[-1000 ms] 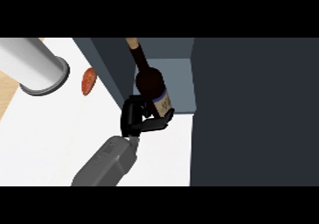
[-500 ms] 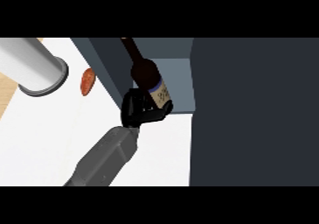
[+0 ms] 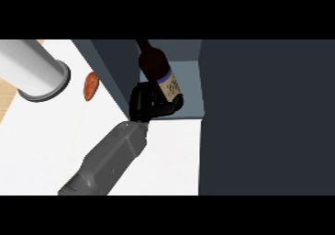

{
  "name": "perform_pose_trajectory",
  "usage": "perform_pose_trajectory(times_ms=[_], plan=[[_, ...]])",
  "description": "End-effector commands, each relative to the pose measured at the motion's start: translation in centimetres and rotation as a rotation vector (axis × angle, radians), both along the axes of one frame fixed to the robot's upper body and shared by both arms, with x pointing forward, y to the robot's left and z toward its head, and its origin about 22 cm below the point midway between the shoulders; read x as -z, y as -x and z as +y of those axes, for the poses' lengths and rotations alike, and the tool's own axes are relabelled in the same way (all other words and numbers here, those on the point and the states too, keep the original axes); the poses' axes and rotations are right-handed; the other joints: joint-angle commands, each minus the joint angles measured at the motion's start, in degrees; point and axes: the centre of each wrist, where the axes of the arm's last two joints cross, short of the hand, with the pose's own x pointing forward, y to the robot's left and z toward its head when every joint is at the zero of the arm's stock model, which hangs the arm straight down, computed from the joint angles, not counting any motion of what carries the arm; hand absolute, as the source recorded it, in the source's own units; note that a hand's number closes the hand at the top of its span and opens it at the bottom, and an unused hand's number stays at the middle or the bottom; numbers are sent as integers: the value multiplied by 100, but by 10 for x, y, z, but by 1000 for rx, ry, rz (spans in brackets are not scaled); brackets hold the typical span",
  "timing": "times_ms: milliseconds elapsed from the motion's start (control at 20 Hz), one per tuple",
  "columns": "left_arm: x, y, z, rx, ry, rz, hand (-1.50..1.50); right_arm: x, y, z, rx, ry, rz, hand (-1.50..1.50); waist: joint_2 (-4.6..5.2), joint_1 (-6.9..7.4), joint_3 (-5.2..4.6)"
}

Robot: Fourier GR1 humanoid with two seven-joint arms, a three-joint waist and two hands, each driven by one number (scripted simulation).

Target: Pick up the wine, place it into the cabinet and close the cabinet

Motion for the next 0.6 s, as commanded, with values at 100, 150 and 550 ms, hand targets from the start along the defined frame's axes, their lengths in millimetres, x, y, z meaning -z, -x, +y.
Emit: perform_pose_trajectory(times_ms=[100,150,550], plan=[[-6,-15,4,-6,12,-1,150,4,-5,-6,1,1,7,-150,9,-13,1],[-16,-17,-3,-6,23,-11,150,13,-4,-13,-9,5,-8,-150,9,-32,2],[-30,-40,4,-80,-22,57,150,-7,-13,-7,-21,9,-15,-150,50,-114,-1]])
